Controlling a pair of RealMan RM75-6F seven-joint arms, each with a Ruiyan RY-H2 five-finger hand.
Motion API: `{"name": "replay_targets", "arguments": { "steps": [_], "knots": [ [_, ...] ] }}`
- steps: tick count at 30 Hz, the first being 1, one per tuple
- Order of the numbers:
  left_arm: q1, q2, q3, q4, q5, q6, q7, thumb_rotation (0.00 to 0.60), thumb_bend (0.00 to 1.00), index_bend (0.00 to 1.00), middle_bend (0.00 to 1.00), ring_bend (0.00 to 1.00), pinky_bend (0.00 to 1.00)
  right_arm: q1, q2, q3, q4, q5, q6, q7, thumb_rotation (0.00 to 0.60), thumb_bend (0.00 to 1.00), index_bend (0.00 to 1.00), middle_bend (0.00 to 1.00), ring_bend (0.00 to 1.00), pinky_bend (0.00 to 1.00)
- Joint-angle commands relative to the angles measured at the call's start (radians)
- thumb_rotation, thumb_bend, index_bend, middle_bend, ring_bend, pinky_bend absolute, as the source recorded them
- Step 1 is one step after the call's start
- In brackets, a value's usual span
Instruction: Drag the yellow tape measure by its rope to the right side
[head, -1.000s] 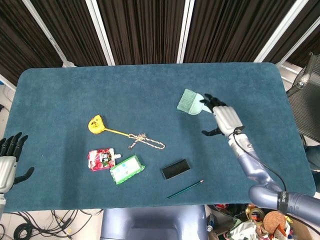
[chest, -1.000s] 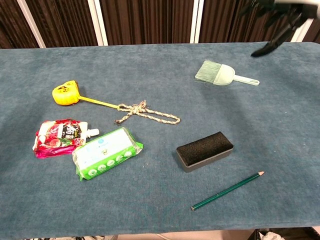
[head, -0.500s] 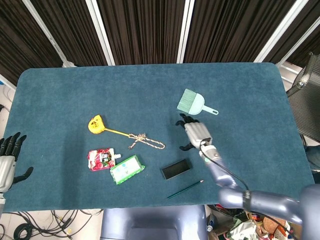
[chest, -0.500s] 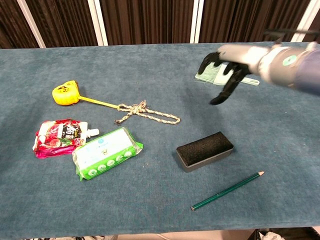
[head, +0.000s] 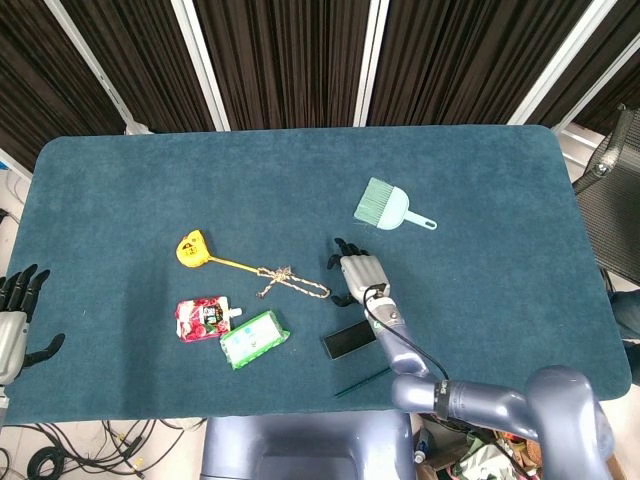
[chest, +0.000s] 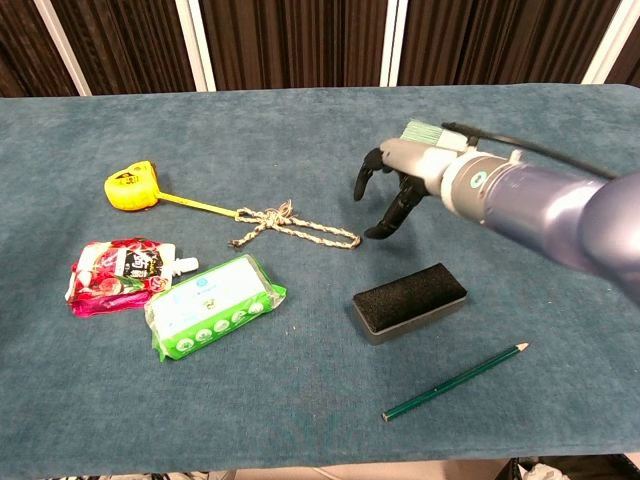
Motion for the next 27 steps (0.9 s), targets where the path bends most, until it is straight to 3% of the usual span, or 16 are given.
{"name": "replay_targets", "arguments": {
  "steps": [1,27],
  "knots": [
    [0.0,0.0,-0.001,0.0,-0.003,-0.001,0.0,0.6,0.24,0.03,0.0,0.0,0.0,0.002,-0.024,0.005,0.02,-0.019,-0.001,0.016,0.6,0.17,0.36,0.0,0.06,0.16],
    [0.003,0.001,0.0,-0.001,-0.002,0.006,0.007,0.6,0.24,0.03,0.0,0.0,0.0,-0.016,-0.101,0.016,0.085,-0.002,-0.006,0.0,0.6,0.23,0.42,0.0,0.06,0.16]
  ]
}}
